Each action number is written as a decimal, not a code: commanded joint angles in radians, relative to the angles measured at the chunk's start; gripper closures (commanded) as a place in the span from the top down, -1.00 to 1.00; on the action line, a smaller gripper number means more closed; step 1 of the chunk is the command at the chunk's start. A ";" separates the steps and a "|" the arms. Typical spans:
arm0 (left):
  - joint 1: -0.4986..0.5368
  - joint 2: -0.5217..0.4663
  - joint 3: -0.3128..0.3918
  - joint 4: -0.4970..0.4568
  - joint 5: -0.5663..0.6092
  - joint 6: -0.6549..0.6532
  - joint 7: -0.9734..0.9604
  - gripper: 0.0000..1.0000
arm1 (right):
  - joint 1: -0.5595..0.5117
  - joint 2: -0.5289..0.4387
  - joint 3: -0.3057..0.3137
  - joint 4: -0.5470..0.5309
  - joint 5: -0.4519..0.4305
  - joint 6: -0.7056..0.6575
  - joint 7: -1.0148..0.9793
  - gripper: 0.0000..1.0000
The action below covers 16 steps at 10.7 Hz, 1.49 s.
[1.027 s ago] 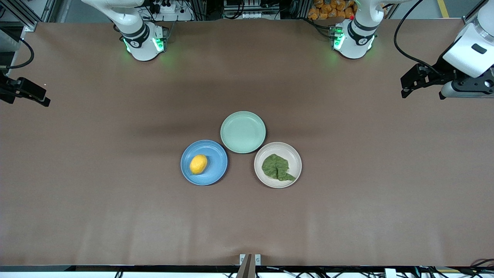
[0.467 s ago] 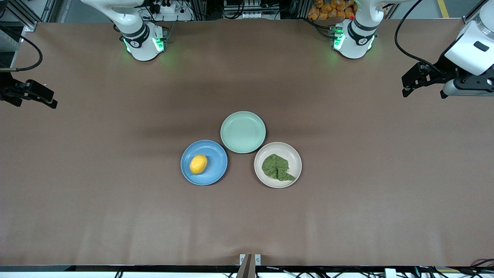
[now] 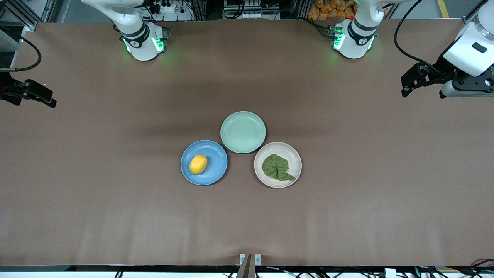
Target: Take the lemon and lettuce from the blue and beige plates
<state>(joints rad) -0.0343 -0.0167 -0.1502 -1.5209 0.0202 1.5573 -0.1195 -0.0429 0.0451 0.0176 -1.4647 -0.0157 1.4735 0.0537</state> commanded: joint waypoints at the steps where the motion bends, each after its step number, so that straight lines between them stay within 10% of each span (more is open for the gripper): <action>1: 0.002 0.003 -0.002 0.002 0.006 -0.003 -0.005 1.00 | -0.014 -0.005 0.002 0.017 -0.001 -0.047 0.008 1.00; 16: -0.013 0.018 -0.035 -0.033 -0.089 0.024 -0.006 1.00 | -0.012 -0.013 0.002 0.021 -0.003 -0.071 0.005 1.00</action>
<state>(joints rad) -0.0546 0.0077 -0.1750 -1.5475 -0.0447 1.5709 -0.1195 -0.0474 0.0375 0.0151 -1.4551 -0.0157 1.4185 0.0537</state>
